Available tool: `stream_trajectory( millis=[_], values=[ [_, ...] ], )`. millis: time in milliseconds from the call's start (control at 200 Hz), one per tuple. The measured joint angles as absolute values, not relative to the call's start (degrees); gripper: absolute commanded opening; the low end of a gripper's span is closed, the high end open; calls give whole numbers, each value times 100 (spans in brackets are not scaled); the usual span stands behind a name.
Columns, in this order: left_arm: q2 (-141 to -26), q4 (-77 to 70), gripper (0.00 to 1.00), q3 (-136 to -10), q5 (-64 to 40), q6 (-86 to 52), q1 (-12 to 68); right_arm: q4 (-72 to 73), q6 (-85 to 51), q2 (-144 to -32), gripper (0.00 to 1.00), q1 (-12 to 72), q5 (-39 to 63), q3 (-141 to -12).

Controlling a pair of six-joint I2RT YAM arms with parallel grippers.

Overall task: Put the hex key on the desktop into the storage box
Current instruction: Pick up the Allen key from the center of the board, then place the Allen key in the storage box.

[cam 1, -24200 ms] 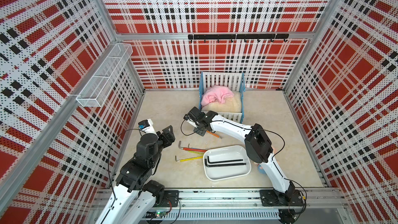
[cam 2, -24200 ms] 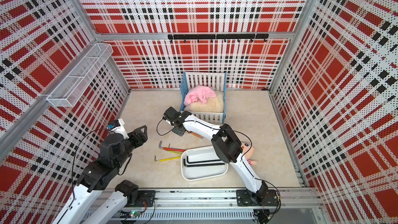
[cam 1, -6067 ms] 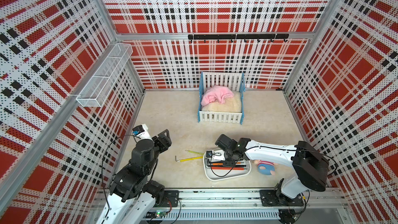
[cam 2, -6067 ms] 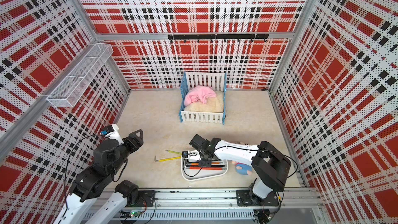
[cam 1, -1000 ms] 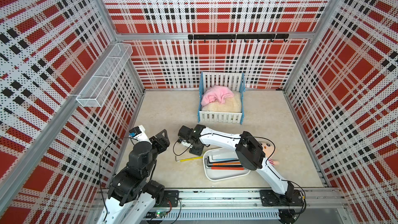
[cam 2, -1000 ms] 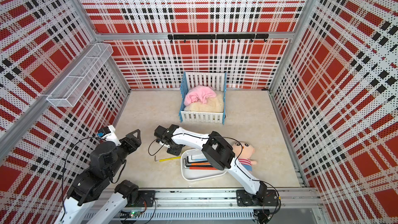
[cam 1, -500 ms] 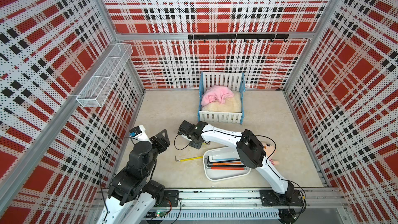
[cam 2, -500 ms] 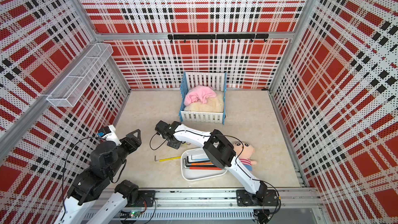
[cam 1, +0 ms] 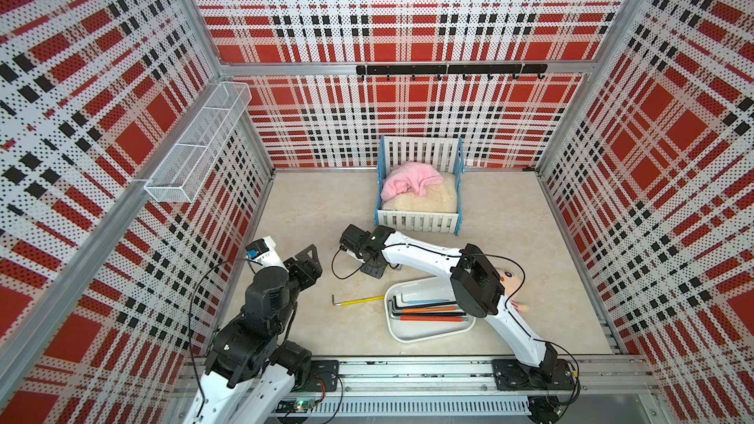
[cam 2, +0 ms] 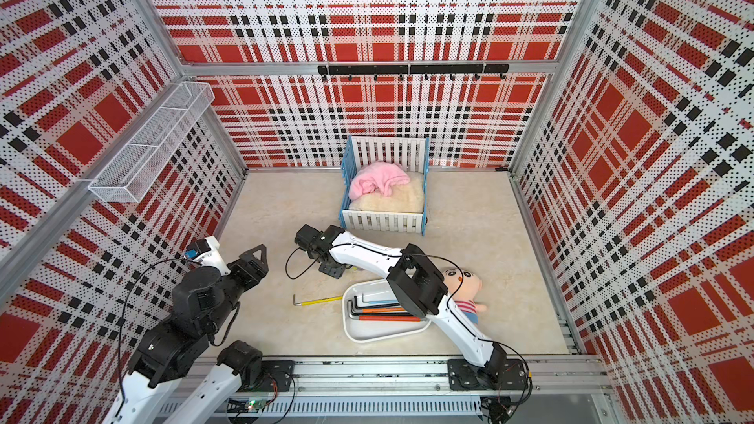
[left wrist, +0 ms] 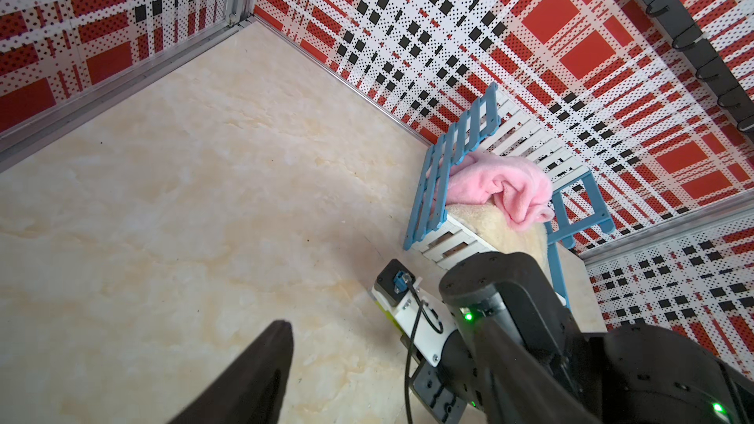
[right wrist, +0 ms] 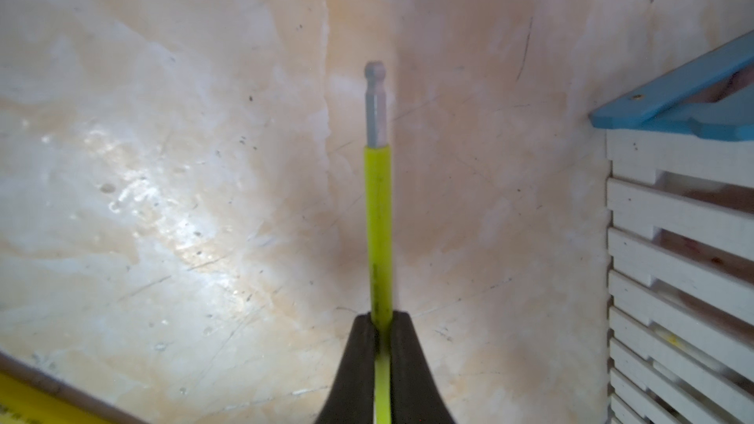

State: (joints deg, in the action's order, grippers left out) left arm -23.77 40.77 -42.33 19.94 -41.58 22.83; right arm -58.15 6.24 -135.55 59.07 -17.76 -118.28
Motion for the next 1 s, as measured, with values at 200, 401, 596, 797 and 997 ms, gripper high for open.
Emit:
stream_trajectory(
  millis=[200, 401, 596, 797, 997],
  values=[
    [-2377, 4077, 75, -4233, 1994, -4158, 2281, -5841, 543, -12962, 0, 5881, -1813, -11577],
    [-2403, 4080, 75, -4233, 1994, -4156, 2281, -5621, 530, -11837, 0, 5811, -1745, -10722],
    [-2427, 4077, 75, -4233, 1994, -4156, 2281, -5280, 637, -10648, 0, 5767, -1566, -9513],
    [-2432, 4077, 75, -4233, 1992, -4154, 2281, -4744, 921, -9351, 0, 5793, -1238, -7802],
    [-2438, 4075, 74, -4233, 1942, -4104, 2305, -4320, 1431, -8586, 0, 5964, -1024, -6624]
  ],
)
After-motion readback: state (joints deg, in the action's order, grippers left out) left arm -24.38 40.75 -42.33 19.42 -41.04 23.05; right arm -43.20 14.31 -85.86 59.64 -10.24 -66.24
